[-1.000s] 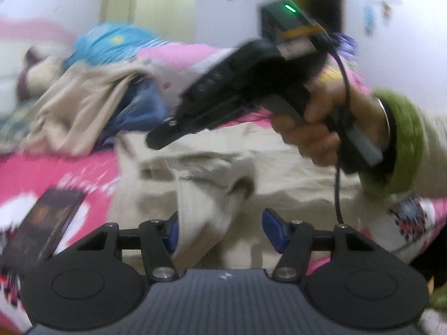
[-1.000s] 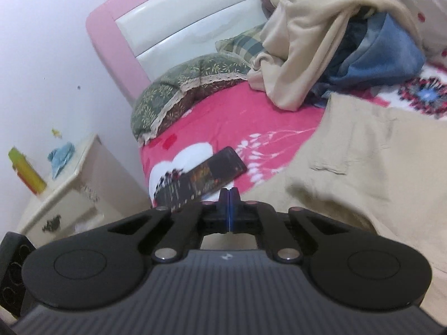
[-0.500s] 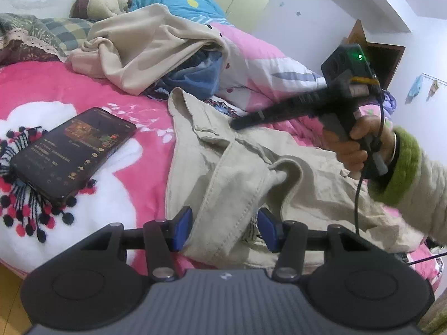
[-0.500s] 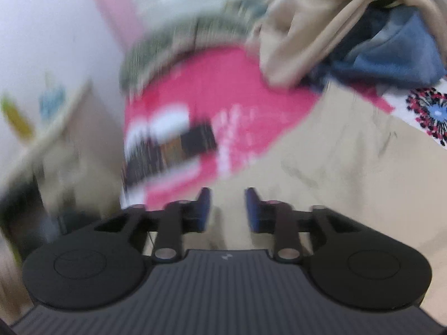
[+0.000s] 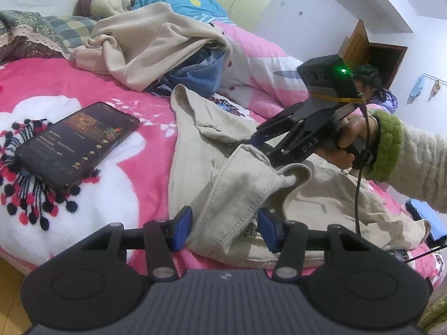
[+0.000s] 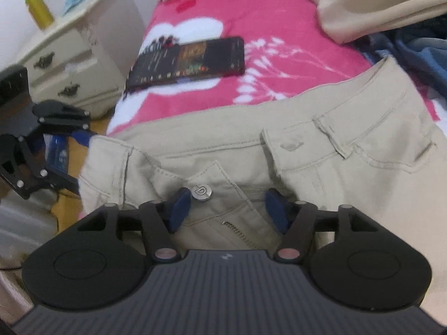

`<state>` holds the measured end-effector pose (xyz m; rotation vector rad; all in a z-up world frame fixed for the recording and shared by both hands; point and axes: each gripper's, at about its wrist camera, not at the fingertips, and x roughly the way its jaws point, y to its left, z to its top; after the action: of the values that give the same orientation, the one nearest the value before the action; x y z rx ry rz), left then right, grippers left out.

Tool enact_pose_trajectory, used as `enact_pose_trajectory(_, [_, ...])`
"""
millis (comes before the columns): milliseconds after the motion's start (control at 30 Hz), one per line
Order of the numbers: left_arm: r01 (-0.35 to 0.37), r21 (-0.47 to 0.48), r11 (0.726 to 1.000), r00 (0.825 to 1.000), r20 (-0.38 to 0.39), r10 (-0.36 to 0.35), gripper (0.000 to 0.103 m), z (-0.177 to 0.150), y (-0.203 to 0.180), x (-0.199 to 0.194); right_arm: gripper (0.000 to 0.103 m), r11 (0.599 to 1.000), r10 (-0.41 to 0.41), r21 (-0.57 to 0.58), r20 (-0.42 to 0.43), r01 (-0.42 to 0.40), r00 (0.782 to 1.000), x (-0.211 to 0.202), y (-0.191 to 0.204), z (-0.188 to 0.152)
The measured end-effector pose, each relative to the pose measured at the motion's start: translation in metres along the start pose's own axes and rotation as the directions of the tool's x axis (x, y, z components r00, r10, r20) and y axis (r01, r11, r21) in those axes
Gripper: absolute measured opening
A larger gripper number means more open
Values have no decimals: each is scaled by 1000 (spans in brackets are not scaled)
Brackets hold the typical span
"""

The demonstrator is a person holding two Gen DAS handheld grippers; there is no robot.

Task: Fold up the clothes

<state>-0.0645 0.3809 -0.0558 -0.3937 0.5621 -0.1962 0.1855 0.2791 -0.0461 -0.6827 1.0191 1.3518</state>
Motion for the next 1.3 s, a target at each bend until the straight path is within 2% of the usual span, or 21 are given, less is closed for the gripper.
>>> enact_pose_trajectory(100, [-7,0,1000,1000,-3,7,52,-1,0,1,64,1000,3,-27,-26,-4,1000,5,1,4])
enact_pose_trajectory(133, [-9,-1,1000,1000,-4,9,53,-1,0,1,61,999,0,-38,-29,-1,1000,5,3,5])
enact_pose_trajectory(200, [-11,-14,1000,1000,-2,11,53,-1,0,1,45,998,-10,-60,-29,8,1000,3,9,6])
enact_pose_trajectory(233, [-14,-17,1000,1000,-1,14,53,-1,0,0,30,997,-20,-70,-18,19,1000,0,14,6])
enact_pose_trajectory(333, [-21,-31,999,1000,5,21,55,0,-1,-1,14,990,-83,-113,36,87,996,-9,31,2])
enact_pose_trajectory(467, [-32,-58,998,999,18,33,59,0,-1,-5,10,980,-194,-11,154,198,969,-21,21,2])
enact_pose_trajectory(533, [-35,-83,996,999,30,38,60,0,0,-9,10,975,-224,59,218,216,950,-28,7,3])
enact_pose_trajectory(633, [-52,-152,987,997,49,60,66,2,6,-13,10,969,-229,157,289,190,930,-29,-15,4])
enact_pose_trajectory(700, [-80,-224,971,995,45,92,69,2,13,-12,10,963,-226,216,325,160,918,-28,-28,3])
enact_pose_trajectory(767, [-88,-305,948,994,31,102,69,0,23,-11,10,964,-186,249,365,96,912,-26,-36,-3])
enact_pose_trajectory(833, [-64,-362,930,996,37,83,68,-2,29,-11,10,965,-122,263,413,10,902,-26,-41,-12])
enact_pose_trajectory(900, [-56,-373,926,996,42,77,67,-2,29,-11,10,961,-74,272,453,-58,888,-27,-47,-21])
enact_pose_trajectory(967, [-61,-375,925,996,40,82,61,-1,28,-8,10,954,-66,289,468,-82,881,-25,-51,-24])
enact_pose_trajectory(1033, [-82,-374,924,994,32,101,49,-1,27,-5,10,949,-63,301,482,-97,874,-23,-54,-24])
enact_pose_trajectory(1067, [-96,-373,923,993,31,116,37,0,26,-5,10,947,-59,301,493,-107,868,-23,-54,-23])
enact_pose_trajectory(1133, [-113,-375,920,990,34,135,23,0,26,-7,7,946,-38,292,527,-139,849,-27,-51,-20])
enact_pose_trajectory(1200, [-113,-386,916,990,39,139,19,0,28,-12,4,947,-23,278,557,-160,830,-31,-48,-13])
enact_pose_trajectory(1233, [-105,-398,912,991,40,132,18,-2,30,-14,4,951,-28,272,556,-150,830,-31,-47,-9])
enact_pose_trajectory(1300, [-108,-407,907,991,28,131,17,-4,33,-15,4,954,-42,273,534,-125,844,-26,-47,-2])
